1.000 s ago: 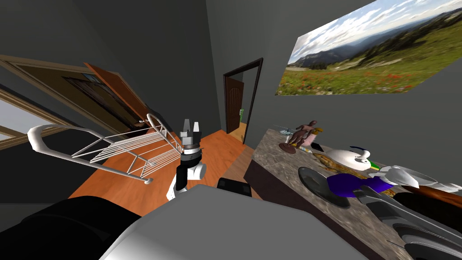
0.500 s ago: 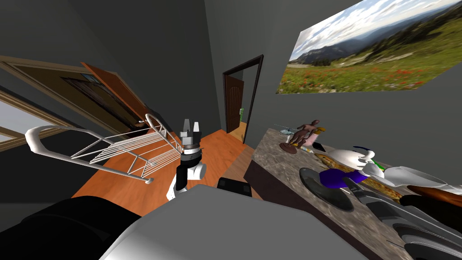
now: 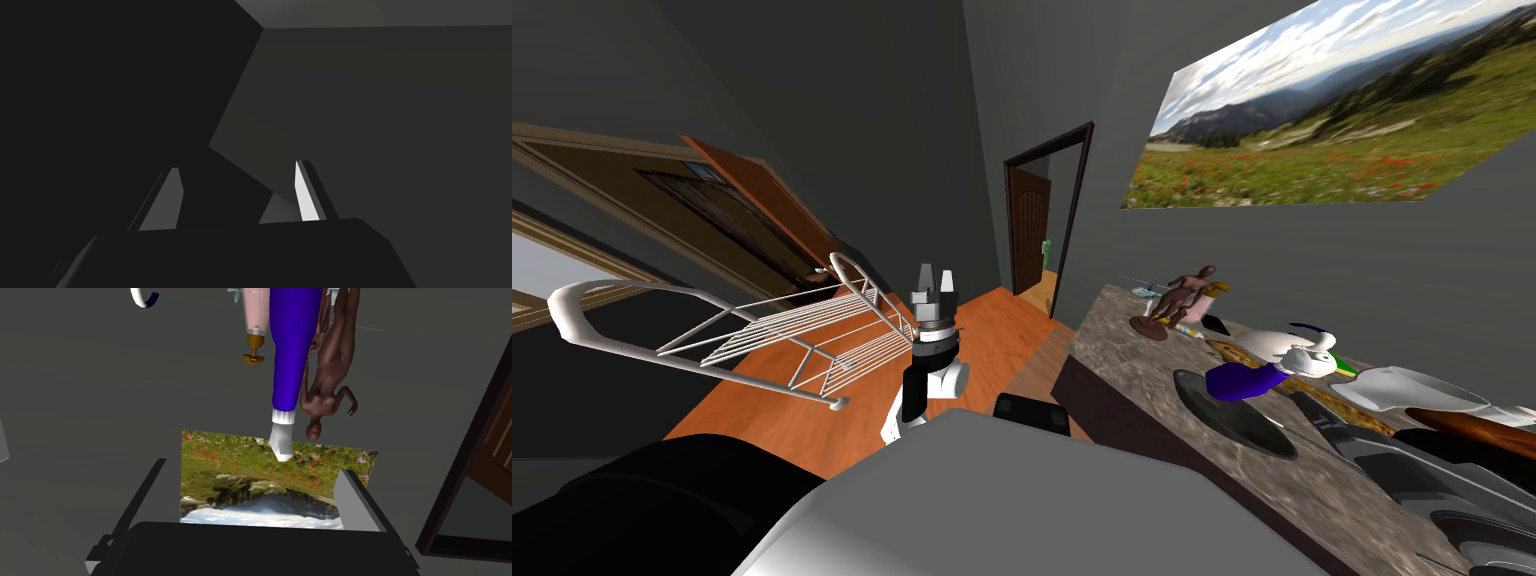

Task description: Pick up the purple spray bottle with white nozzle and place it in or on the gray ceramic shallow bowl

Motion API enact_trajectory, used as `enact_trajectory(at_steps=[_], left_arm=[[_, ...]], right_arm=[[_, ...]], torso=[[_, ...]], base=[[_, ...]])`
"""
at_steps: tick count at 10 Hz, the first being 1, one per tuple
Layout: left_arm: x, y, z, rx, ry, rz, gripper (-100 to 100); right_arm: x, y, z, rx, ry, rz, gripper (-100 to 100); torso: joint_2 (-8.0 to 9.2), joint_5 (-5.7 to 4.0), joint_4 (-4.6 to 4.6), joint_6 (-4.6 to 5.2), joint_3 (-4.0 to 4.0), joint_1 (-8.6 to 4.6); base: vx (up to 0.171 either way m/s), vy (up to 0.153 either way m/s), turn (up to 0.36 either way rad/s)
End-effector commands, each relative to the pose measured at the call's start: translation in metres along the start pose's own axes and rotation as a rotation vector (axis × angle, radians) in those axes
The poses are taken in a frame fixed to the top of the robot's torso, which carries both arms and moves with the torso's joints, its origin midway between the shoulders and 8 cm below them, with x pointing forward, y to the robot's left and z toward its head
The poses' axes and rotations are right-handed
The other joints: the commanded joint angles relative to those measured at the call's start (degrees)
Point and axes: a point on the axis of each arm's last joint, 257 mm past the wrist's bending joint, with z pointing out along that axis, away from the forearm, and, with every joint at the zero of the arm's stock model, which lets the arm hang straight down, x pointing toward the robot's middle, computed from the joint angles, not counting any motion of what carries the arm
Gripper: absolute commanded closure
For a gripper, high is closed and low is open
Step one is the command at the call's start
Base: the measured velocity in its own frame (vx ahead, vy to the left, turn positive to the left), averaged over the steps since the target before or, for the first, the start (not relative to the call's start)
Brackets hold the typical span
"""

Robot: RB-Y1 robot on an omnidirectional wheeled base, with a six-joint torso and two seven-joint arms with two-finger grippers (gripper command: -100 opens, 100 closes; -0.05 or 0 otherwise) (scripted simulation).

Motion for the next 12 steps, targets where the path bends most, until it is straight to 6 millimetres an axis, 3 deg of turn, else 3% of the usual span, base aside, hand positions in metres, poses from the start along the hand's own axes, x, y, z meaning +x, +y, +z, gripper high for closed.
enact_trajectory(at_steps=[1, 5, 6, 7, 12], left_arm=[[0.0, 0.0, 0.0, 0.0, 0.0, 0.0, 0], [0.0, 0.0, 0.0, 0.0, 0.0, 0.0, 0], [0.0, 0.0, 0.0, 0.0, 0.0, 0.0, 0], [0.0, 0.0, 0.0, 0.0, 0.0, 0.0, 0], [0.0, 0.0, 0.0, 0.0, 0.0, 0.0, 0]], right_arm=[[-0.01, 0.0, -0.005, -0.001, -0.002, 0.001, -100], [-0.03, 0.007, -0.015, -0.013, -0.001, 0.0, -100], [-0.027, 0.006, -0.013, -0.011, -0.002, -0.002, -100], [-0.027, 0.006, -0.013, -0.011, -0.002, 0.0, 0], [-0.027, 0.006, -0.013, -0.011, -0.002, 0.0, 0]], torso=[[0.0, 0.0, 0.0, 0.0, 0.0, 0.0], [0.01, 0.01, 0.0, 0.0, 0.01, 0.03], [0.01, 0.0, 0.0, 0.0, 0.01, 0.03], [0.03, -0.01, 0.01, -0.01, 0.02, 0.04], [0.06, 0.0, 0.02, 0.0, 0.04, 0.06]], base=[[0.017, -0.016, -0.012], [0.013, -0.011, -0.015], [0.005, -0.005, -0.002], [0.0, 0.0, 0.0], [0.0, 0.0, 0.0]])
